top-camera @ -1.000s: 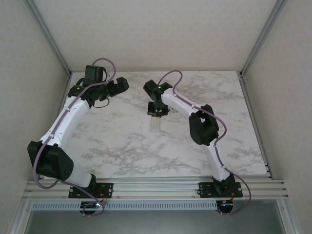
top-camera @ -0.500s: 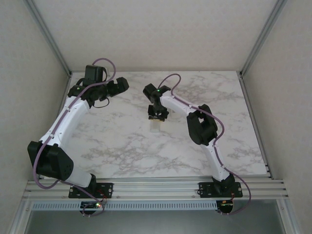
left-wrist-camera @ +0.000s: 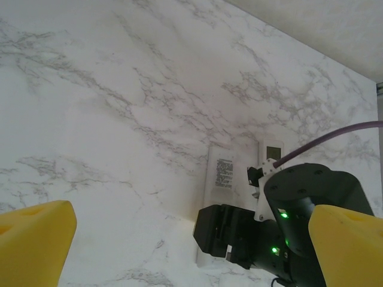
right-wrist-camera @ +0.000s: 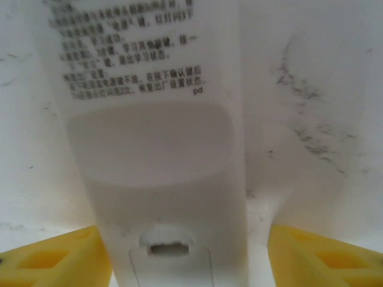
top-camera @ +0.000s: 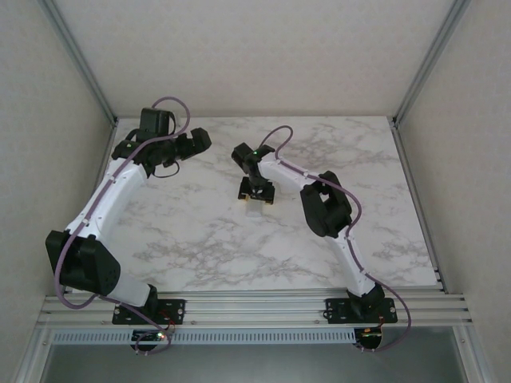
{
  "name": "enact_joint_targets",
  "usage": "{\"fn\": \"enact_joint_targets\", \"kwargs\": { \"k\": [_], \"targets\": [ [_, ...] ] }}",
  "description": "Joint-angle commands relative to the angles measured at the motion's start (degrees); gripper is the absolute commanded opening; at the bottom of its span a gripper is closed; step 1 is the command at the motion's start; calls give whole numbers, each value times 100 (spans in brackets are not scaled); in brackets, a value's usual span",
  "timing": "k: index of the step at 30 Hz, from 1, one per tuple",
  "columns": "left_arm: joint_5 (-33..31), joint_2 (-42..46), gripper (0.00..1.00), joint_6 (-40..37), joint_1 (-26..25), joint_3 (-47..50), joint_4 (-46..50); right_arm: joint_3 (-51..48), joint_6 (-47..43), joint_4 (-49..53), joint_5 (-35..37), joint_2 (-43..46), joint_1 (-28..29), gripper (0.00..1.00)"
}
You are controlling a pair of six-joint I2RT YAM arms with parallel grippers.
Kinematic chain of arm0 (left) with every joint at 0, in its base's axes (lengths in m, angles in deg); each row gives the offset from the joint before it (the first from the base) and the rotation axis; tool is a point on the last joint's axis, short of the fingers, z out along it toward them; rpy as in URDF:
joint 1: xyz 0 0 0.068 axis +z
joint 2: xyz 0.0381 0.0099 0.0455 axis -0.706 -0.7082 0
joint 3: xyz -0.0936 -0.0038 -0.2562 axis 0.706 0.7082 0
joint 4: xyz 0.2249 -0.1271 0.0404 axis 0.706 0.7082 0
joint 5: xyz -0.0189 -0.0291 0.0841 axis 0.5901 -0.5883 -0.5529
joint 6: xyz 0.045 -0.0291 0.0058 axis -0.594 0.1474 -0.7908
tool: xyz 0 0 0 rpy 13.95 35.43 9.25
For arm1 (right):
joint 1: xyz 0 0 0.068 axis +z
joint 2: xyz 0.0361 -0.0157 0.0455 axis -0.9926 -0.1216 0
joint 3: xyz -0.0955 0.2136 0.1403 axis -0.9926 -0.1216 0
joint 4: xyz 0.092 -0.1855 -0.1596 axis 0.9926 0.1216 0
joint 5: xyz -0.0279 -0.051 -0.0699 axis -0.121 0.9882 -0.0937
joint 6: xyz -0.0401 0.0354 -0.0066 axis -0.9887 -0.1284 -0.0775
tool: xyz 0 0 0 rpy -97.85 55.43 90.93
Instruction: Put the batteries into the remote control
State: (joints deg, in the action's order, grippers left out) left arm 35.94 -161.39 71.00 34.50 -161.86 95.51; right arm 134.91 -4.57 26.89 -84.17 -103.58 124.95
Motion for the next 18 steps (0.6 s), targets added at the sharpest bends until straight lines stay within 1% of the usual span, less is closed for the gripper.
{"fn": "enact_joint_targets", "kwargs": {
  "k": [1,4,5,6,7,9,12,15,18],
  "targets": [
    [86,61,100,116,31,60,-47,151,-39,276,-22,-274,25,53],
    [121,47,99,196,31,42,3,251,-187,317,-116,-136,17,40],
    [167,38,100,247,31,20,45,264,-250,292,-140,44,17,35],
    [241,-5,100,346,39,-12,105,192,-333,170,-209,320,24,33],
    [351,-45,100,452,53,-49,137,39,-405,-46,-324,629,25,33],
    [760,-136,99,703,77,-70,119,-595,-478,-854,-777,1452,34,32],
    [1311,-333,94,1017,75,-98,20,-1565,-343,-2101,-1502,2367,43,32],
    [1827,-535,91,1192,67,-157,-94,-1920,-293,-2678,-1966,2759,58,30],
    [2317,-629,91,1190,40,-174,-328,-1871,-269,-2862,-2233,2816,56,29]
  ]
}}
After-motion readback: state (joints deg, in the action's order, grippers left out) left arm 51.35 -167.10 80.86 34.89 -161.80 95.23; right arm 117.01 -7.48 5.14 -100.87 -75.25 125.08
